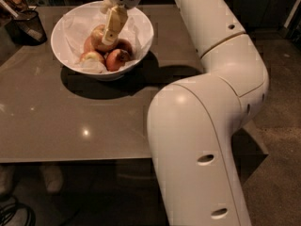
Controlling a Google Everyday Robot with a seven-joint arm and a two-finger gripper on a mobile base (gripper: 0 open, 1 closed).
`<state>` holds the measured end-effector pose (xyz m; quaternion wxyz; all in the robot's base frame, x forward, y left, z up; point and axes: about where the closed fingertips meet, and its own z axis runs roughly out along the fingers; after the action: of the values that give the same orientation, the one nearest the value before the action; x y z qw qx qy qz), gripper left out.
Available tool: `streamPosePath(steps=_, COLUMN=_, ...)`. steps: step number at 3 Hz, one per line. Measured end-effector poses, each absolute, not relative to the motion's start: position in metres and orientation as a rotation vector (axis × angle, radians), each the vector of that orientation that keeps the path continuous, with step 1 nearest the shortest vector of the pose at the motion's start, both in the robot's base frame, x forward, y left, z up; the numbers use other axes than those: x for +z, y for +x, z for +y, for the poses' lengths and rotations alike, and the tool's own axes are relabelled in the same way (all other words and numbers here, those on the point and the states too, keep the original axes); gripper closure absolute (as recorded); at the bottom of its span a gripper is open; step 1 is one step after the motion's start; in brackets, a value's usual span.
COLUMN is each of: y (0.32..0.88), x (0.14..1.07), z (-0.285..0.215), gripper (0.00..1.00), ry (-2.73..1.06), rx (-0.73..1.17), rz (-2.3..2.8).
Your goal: Pick apple from white bowl
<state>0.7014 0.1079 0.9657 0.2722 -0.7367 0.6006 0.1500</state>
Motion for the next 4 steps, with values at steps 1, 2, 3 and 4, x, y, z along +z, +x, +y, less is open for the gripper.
streamPosePath(steps=1, y=0.701, x=0.96, z=0.112, gripper=0.22, ry=-1.985, rx=0.433, rz=1.616)
streamPosePath(steps=2, y=0.702, x=0.955, z=0.116, gripper=0.23, ry=-1.988, rx=0.456, rz=1.615)
streamPosePath(steps=3, y=0.702, x=0.95, z=0.119, gripper=0.23, ry=-1.988, rx=0.489, rz=1.61)
streamPosePath(steps=4, y=0.702, x=0.944, z=0.12, gripper=0.22, ry=-1.984, rx=0.522, rz=1.61)
